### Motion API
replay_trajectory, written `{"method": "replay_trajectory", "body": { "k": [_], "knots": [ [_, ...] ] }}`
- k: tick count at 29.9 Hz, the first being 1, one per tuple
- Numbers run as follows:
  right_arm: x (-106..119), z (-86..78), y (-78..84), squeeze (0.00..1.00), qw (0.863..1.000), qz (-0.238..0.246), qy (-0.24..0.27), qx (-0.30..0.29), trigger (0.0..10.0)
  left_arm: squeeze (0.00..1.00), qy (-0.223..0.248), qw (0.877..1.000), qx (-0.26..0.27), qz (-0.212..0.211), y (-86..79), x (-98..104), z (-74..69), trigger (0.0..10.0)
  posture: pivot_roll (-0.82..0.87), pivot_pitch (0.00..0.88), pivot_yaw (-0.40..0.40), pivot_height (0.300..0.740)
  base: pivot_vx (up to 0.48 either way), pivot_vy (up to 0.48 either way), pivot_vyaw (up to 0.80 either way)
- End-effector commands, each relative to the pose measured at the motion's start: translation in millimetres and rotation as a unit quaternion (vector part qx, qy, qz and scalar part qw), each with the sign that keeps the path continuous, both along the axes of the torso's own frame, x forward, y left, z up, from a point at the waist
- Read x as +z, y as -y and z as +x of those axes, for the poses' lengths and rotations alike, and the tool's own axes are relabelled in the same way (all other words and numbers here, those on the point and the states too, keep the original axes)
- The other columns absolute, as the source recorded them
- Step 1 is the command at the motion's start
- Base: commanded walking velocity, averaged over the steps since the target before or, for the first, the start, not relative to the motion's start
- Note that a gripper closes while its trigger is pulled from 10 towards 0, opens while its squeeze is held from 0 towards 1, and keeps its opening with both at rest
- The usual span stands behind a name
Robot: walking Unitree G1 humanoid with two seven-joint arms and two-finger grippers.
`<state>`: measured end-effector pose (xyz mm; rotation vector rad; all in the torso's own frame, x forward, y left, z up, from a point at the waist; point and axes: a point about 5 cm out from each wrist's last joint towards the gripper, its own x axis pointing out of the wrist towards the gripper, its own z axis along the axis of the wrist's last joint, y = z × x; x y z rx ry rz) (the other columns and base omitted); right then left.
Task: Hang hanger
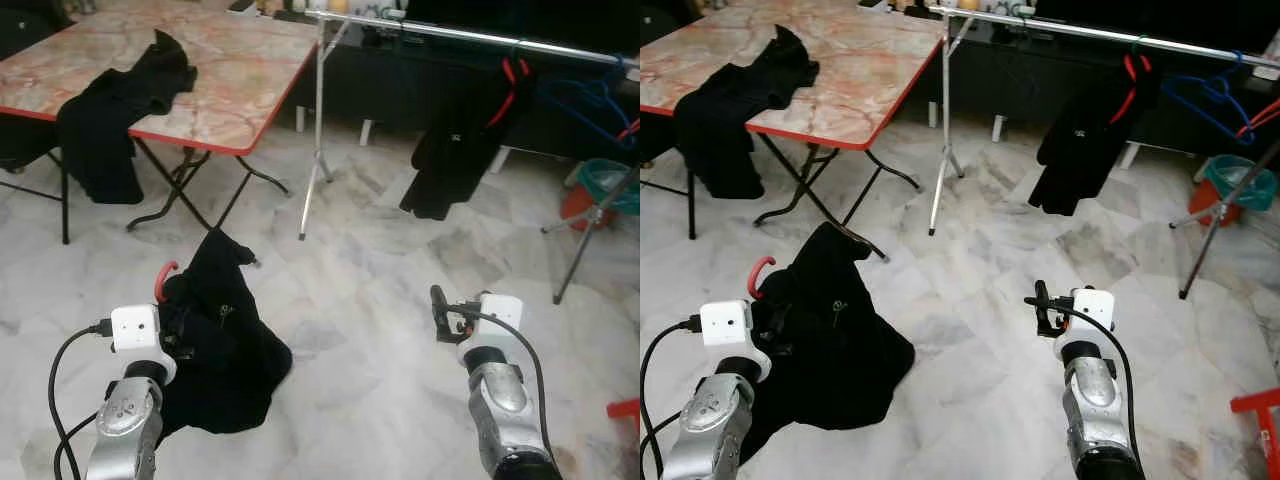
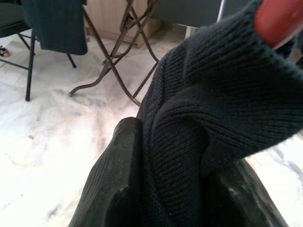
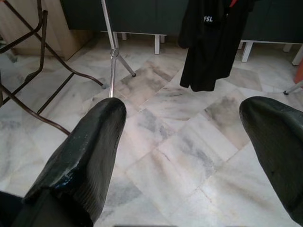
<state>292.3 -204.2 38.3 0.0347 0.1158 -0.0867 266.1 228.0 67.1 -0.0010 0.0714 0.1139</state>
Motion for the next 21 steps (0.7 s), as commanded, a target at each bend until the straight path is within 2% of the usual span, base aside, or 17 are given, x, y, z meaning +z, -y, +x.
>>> {"method": "replay_trajectory", "body": {
  "k": [1,12,21],
  "knots": [
    [-2.4,-1.0,0.8,0.00,1.000,0.000,-0.005,-0.002,10.0,0.00,0.025,1.000,-0.007,0.004,1.9,8.2,4.7,10.0,-0.04,0.000,-0.018,0.740,0.000,0.000,-0.78],
    [-3.6,-0.6,-1.6,0.00,1.000,0.003,-0.005,0.001,10.0,0.00,0.026,0.999,-0.018,0.009,6.0,7.9,7.5,10.0,-0.04,0.000,-0.019,0.740,0.000,0.000,-0.78],
    [-5.5,-1.7,-1.8,0.00,1.000,0.002,-0.008,0.000,10.0,0.00,0.027,0.999,-0.024,0.017,7.8,7.6,8.7,10.0,-0.04,0.000,-0.017,0.740,0.000,-0.365,-0.79]
  ]
}}
